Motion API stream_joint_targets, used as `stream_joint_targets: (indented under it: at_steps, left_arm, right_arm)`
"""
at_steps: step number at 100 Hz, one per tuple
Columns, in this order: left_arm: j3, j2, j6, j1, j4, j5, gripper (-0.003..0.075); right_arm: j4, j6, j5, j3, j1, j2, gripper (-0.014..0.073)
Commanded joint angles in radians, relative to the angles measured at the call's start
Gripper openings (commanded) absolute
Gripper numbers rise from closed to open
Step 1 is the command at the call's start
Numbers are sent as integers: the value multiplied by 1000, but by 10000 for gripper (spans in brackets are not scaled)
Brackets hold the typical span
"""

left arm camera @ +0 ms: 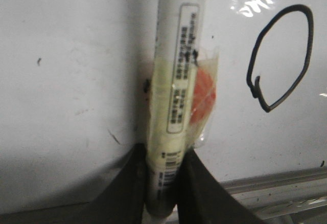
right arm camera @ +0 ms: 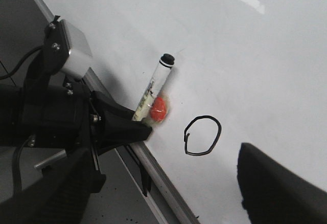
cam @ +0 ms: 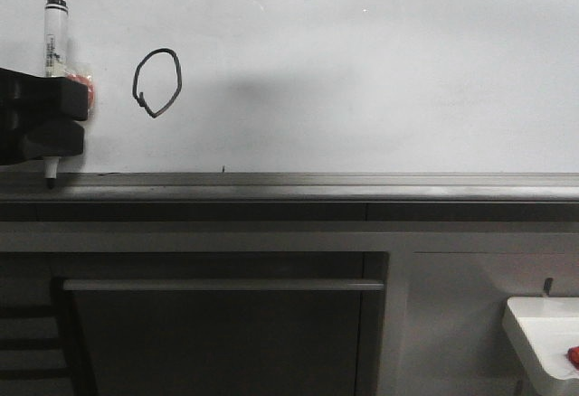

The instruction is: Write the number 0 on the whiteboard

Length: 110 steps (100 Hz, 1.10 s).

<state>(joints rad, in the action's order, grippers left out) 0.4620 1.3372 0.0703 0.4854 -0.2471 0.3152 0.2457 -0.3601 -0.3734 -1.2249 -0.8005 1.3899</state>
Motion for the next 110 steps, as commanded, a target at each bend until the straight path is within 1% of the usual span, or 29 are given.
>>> stream_joint_targets:
  at_steps: [1,20,44,52,53,54,58,60,65,66,71,76,92,110]
  left_arm:
    - [42,1,7,-1,4,75,-20]
    - [68,48,7,-1,0,69,-20]
    - [68,48,7,-1,0,69,-15]
    - [68,48,7,-1,0,69,40]
    - [68,48,7,-1,0,69,67]
    - [68,48,7,-1,0,69,67]
    - [68,48,7,-1,0,71,144]
    - [68,48,7,-1,0,71,168]
    - [68,48,7,-1,0,75,255]
    - [68,48,7,-1,0,75,255]
    - [68,48,7,-1,0,79,311]
    - [68,48,7,-1,0,81,327]
    - [68,22,7,-1,3,84,327]
    - [68,-45,-35,-1,3,67,327]
  right_arm:
    - [5,-7,55,-34,7,-37,520]
    - [5,-7,50,-34,7,-37,520]
    - [5,-7,48,-34,7,-37,520]
    - [5,-7,48,-34,7,-37,520]
    - [5,-7,48,-34,7,-37,520]
    - [5,-7,48,-34,7,-37,520]
    - [5,-7,48,-34,7,-37,520]
    - [5,-7,48,-34,7,-37,520]
    - [5,-7,48,-34,7,-37,520]
    - [5,-7,48,-34,7,-37,520]
    - [5,-7,48,-34,7,-37,519]
    - [5,-7,48,-34,7,-37,520]
    - [5,-7,48,-34,7,-37,520]
    - [5,-7,44,-34,9,-37,519]
